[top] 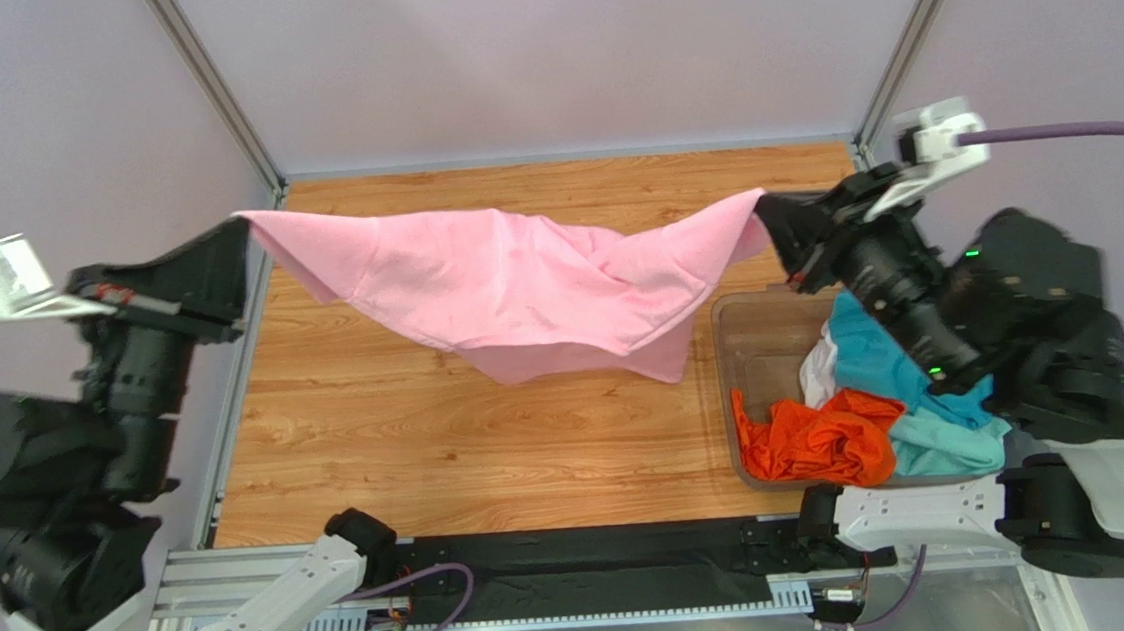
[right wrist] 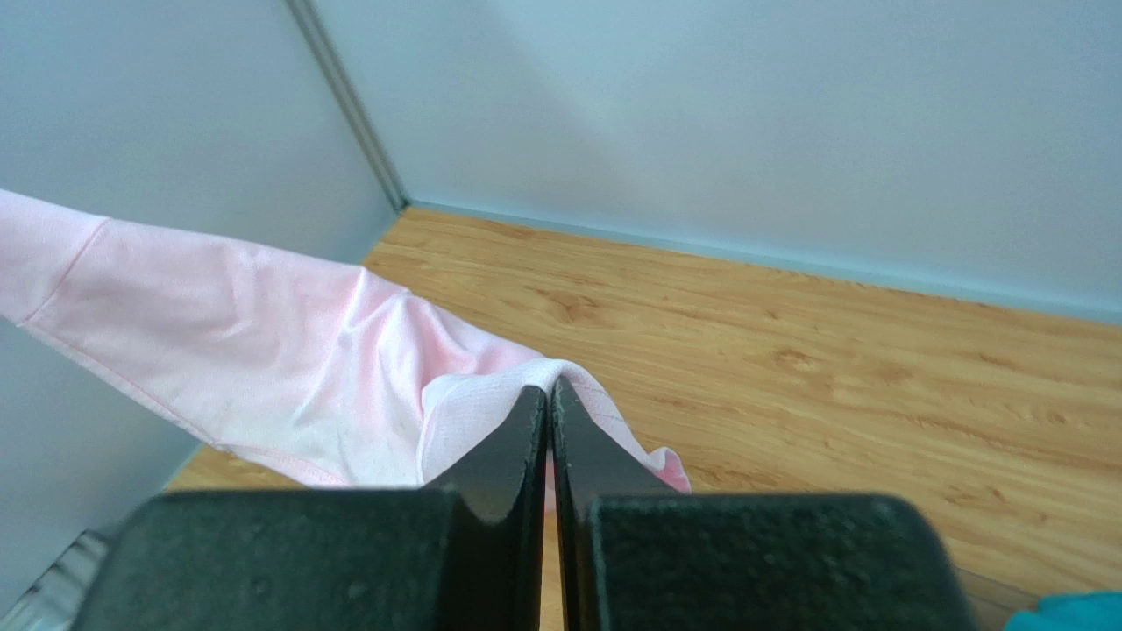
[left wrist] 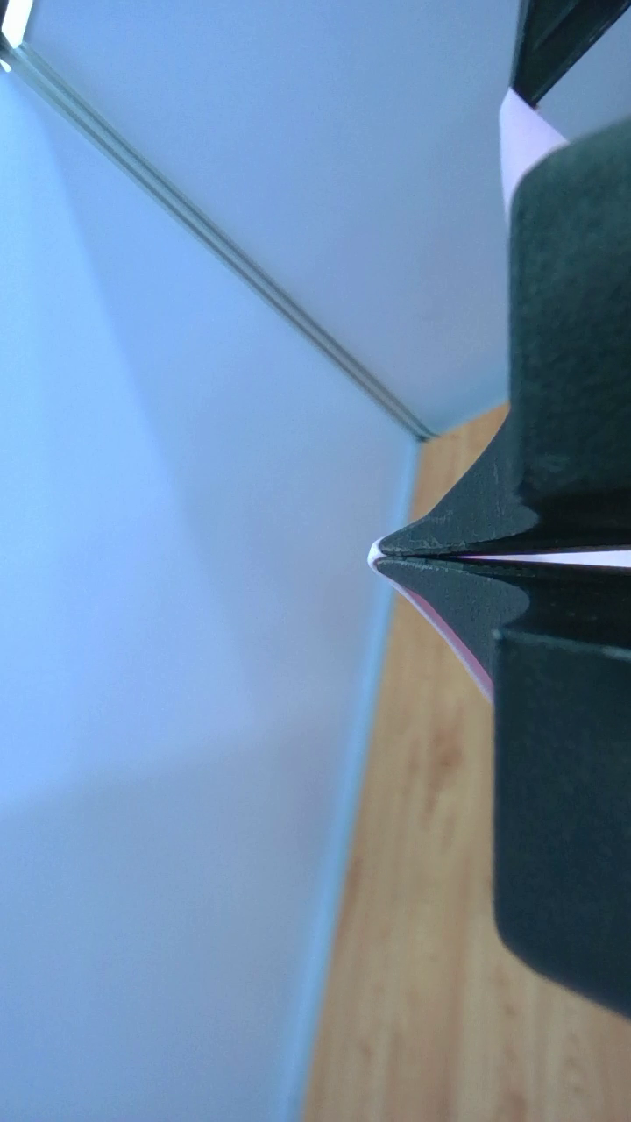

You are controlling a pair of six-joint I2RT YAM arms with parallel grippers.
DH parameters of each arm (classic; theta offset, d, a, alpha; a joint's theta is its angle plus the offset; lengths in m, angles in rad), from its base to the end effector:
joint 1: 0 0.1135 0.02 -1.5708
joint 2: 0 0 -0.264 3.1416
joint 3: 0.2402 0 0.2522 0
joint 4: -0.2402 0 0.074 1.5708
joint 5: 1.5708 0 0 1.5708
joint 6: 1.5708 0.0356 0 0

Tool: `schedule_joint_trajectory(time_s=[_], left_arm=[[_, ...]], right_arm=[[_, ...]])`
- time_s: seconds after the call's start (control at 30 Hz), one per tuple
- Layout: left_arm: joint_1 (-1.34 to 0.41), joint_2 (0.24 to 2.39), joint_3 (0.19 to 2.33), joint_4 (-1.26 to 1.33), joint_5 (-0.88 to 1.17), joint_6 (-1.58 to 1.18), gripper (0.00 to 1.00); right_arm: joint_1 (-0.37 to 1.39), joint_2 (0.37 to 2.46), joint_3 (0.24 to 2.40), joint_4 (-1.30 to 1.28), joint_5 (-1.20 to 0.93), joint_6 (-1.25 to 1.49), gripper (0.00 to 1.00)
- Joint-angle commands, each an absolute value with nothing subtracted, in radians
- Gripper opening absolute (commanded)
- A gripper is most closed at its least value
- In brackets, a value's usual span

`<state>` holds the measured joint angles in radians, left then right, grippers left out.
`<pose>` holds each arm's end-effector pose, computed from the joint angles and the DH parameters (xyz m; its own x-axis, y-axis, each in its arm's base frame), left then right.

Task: Fold and stack the t-shirts
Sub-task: Flatten the tshirt out

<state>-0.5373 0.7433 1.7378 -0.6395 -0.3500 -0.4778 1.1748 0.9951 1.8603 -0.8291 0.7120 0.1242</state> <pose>0.0145 0.0056 0.5676 0.1711 -0.6047 -0.7778 0.3190 0.7810 -0.5370 0.0563 0.0744 0.5640 -0.0415 0.1439 -0.9887 -0.4449 0.8834 0.1472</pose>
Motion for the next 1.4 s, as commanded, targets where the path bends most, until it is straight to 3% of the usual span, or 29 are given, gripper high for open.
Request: schedule_joint_trajectory(time_s=[0.0, 0.13, 0.37, 0.5, 0.63, 0.87, 0.97, 1.2, 1.37], left_arm=[[-0.54, 0.73, 1.857, -0.604, -0.39, -0.367, 0.0], [-0.54, 0.771, 1.924, -0.627, -0.416, -0.35, 0.0], [-0.54, 0.923, 1.87, -0.581, -0.511, -0.353, 0.0], [-0.508, 1.083, 1.914, -0.559, -0.594, -0.307, 0.0], [-0.257, 1.303, 2.084, -0.6, -0.29, -0.447, 0.0], [-0.123, 1.529, 2.359, -0.56, -0.101, -0.476, 0.0], [-0.106, 1.52, 2.376, -0.555, -0.095, -0.479, 0.0], [-0.061, 1.281, 2.019, -0.58, -0.143, -0.483, 0.0], [-0.06, 1.017, 1.484, -0.673, -0.326, -0.566, 0.0]], right_arm=[[1.175, 1.02, 1.994, -0.831, 0.572, 0.003, 0.0], [1.175, 1.058, 2.074, -0.841, 0.589, -0.058, 0.0], [1.111, 1.221, 2.069, -0.732, 0.833, -0.248, 0.0], [0.798, 1.304, 2.048, -0.717, 0.587, -0.115, 0.0], [0.562, 1.472, 2.133, -0.652, 0.34, -0.068, 0.0], [0.474, 1.69, 2.52, -0.649, 0.221, -0.098, 0.0], [0.462, 1.649, 2.482, -0.641, 0.193, -0.107, 0.0], [0.459, 1.401, 2.046, -0.63, 0.15, -0.074, 0.0], [0.459, 1.197, 1.653, -0.644, 0.033, -0.006, 0.0]])
